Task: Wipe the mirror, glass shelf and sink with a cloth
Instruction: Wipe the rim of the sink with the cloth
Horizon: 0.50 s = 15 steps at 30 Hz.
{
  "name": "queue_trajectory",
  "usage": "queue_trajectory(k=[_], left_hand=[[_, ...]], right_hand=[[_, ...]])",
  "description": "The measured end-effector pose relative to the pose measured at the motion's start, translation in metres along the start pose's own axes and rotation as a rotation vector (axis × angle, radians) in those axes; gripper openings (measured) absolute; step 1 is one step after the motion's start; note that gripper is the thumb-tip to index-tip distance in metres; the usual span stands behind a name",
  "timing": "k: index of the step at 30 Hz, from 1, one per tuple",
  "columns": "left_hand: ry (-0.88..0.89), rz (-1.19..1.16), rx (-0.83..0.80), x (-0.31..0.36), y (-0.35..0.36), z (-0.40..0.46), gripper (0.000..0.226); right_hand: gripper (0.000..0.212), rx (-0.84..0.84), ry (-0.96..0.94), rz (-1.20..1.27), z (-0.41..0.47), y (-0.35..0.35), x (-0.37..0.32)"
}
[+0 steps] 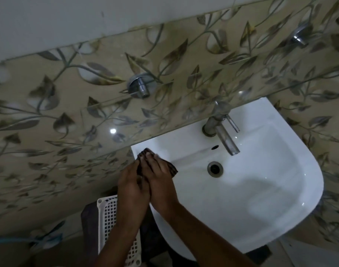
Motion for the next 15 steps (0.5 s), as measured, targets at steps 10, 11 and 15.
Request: queue_trajectory(k=[10, 11, 15], left_hand=[[0.029, -0.055, -0.238, -0.016, 0.024, -0.074, 0.033], [0.034, -0.055, -0.263, -0.014, 0.028, -0.078, 0.034], [0.037, -0.015, -0.313, -0.018, 0.034, -0.076, 0.037]], right_hand=[[0.067, -0.309, 0.306, 0.216, -0.139, -0.009, 0.045], [0.069, -0.306, 0.322, 0.232, -0.152, -0.023, 0.048], [0.037, -0.434, 0.369, 0.165, -0.167, -0.045, 0.051]])
Point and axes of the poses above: each hand's wrist, its own z-axis towards the middle knuckle, its own y-axis out of the palm, x = y × z, the point moved 9 cm from there along z, towards the middle knuckle, and after that the axes turned 5 degrees about -z, right-handed, at the moved point
